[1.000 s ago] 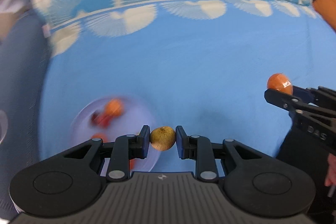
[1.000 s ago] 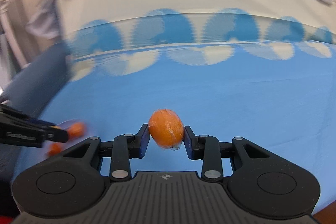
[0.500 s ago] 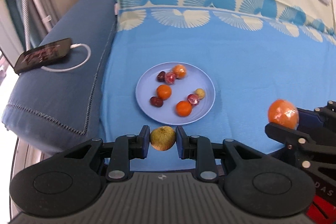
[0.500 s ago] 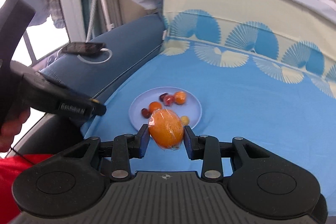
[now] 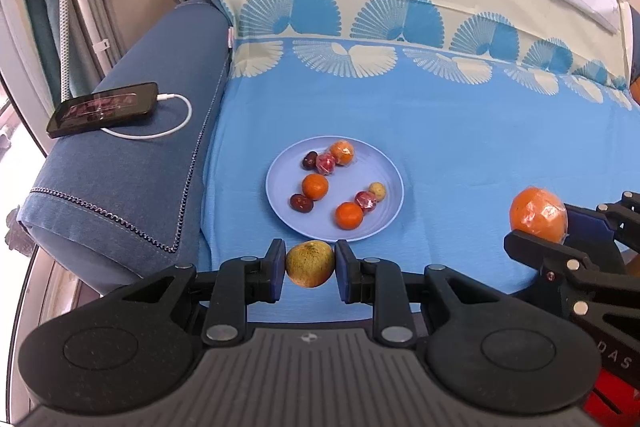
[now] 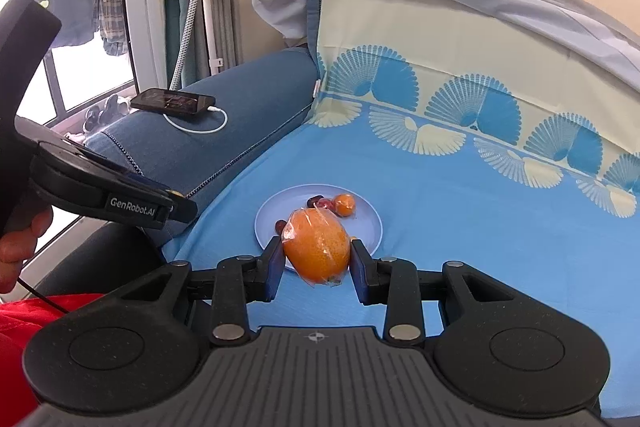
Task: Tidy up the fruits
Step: 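Carry the yellow fruit and mandarin over the plate with both grippers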
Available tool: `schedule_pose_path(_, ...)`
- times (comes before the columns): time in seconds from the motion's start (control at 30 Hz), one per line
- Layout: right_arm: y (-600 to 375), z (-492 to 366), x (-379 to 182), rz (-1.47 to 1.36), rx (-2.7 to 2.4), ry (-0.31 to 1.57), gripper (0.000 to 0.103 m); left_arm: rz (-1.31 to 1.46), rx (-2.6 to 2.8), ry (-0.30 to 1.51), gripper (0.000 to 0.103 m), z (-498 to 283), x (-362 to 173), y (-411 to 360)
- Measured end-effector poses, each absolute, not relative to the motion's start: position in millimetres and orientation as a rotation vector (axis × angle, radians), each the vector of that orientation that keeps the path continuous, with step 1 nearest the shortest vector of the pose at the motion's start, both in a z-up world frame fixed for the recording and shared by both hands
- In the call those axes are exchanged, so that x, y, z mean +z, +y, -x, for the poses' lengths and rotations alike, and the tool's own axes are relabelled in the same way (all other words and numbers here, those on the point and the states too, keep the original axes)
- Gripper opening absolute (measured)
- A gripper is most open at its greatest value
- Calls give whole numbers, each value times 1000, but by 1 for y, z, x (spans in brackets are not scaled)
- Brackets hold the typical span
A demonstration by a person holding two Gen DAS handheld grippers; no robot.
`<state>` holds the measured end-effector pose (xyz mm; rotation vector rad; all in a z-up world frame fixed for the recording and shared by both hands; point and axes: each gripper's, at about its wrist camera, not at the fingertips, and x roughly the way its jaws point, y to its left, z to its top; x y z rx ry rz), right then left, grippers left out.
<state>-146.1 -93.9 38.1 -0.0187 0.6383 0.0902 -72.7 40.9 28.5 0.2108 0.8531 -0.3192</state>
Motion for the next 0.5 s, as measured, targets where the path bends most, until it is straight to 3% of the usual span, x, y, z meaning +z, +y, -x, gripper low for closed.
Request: schedule_pose_path(0.5,-87,133,27,34,103,709,37,-177,-327,919,29,54,13,48)
